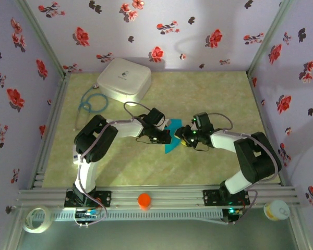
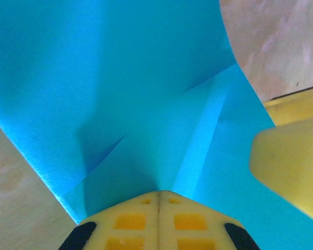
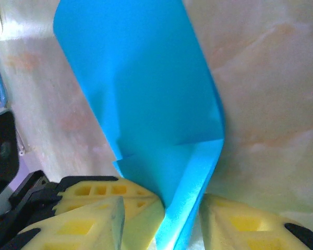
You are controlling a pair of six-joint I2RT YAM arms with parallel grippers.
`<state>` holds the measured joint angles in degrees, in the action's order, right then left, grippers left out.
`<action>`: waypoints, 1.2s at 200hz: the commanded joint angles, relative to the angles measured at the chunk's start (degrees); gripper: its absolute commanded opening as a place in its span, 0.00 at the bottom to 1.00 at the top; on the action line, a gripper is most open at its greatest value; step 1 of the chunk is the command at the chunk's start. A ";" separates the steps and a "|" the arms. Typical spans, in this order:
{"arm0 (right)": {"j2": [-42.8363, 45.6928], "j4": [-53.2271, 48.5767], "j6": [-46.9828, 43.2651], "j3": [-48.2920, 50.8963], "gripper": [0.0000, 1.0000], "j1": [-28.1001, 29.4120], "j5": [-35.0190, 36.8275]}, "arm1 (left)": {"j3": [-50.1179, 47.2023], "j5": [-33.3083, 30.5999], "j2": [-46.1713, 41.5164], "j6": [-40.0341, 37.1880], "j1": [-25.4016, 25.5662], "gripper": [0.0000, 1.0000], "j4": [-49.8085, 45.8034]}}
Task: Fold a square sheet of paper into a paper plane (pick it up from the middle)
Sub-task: Turn over the paper at the center of the table.
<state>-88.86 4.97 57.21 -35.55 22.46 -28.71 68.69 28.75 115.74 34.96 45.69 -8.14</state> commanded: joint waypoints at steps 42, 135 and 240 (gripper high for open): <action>-1.36 3.24 -0.73 0.68 0.40 -1.53 -0.89 | -2.24 -1.17 -0.54 0.98 -0.69 0.04 -1.89; -5.94 13.21 -0.29 2.68 0.23 -4.16 -4.14 | -2.15 -0.13 -1.24 2.29 -1.01 0.04 -0.41; 0.01 7.11 -6.74 0.97 0.01 -4.54 -4.40 | -6.01 -2.50 -9.94 5.72 -1.54 0.18 6.55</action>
<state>-94.50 18.06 55.70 -32.91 18.31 -33.67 64.45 28.82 112.31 38.59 44.91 -4.89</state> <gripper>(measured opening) 0.065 0.133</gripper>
